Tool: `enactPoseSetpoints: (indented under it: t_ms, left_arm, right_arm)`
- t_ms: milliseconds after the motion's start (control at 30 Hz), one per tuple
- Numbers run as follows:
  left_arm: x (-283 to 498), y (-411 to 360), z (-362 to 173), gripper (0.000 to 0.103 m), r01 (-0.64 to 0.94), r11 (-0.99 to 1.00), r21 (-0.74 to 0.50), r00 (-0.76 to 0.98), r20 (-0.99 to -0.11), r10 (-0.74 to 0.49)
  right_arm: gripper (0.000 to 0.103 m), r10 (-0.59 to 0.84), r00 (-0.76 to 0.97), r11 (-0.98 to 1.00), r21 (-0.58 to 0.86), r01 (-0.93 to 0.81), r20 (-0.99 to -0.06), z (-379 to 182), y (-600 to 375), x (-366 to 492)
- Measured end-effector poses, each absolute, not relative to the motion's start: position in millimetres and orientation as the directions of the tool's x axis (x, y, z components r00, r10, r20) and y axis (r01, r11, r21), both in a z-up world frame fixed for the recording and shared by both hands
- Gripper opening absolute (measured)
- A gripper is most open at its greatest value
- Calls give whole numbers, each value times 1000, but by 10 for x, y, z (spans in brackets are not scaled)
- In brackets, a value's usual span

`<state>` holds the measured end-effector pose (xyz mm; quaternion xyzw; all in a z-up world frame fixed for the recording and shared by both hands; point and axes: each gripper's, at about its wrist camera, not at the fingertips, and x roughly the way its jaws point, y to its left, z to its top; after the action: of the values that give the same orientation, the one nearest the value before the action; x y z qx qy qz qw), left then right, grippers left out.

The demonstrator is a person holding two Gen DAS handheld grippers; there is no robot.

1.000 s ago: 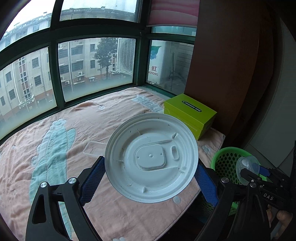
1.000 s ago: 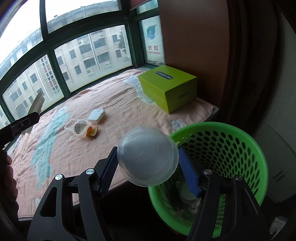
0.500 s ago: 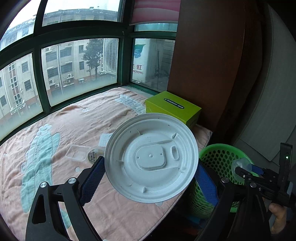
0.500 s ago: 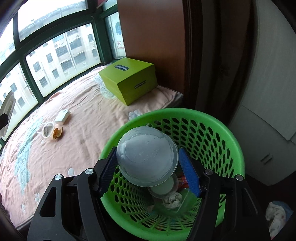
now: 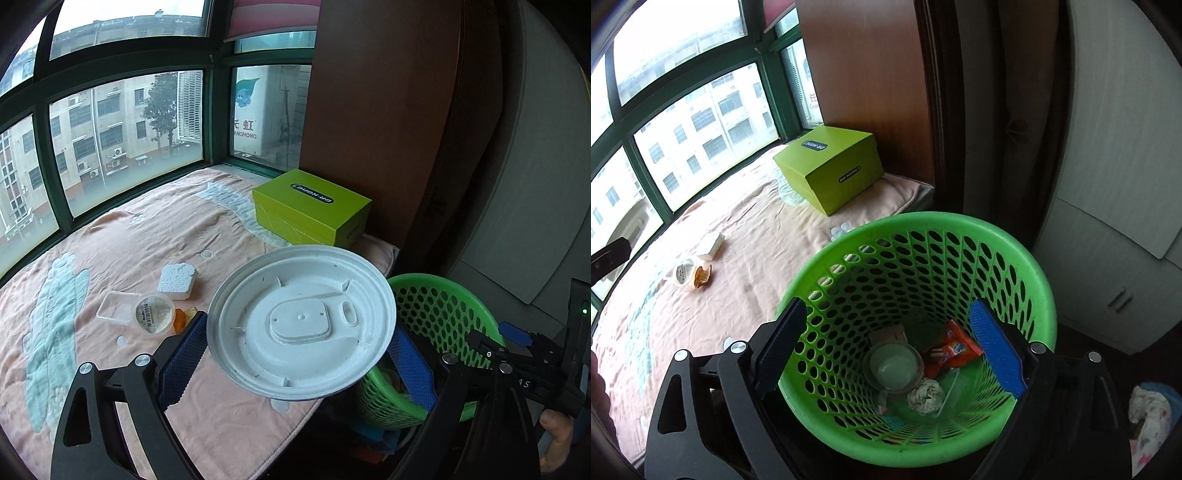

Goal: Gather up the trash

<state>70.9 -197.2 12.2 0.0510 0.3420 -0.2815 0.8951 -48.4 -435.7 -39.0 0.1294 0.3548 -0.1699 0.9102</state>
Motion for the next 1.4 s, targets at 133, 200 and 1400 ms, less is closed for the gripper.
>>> enactPoseSetpoints:
  t_ms: [133, 200, 1400]
  left_arm:
    - [689, -2176, 113, 89, 566, 818, -104, 590, -642, -490]
    - [678, -2295, 107, 84, 587, 802, -112, 574, -641, -510]
    - [938, -1948, -11, 87, 510, 848, -144, 572, -680, -459]
  right_arm:
    - [90, -228, 696, 905, 116, 409, -681, -350, -4394, -582]
    - [90, -238, 697, 900, 117, 420, -676, -326, -4436, -641]
    - [90, -188, 736, 914, 159, 374, -650, -250, -4389, -701]
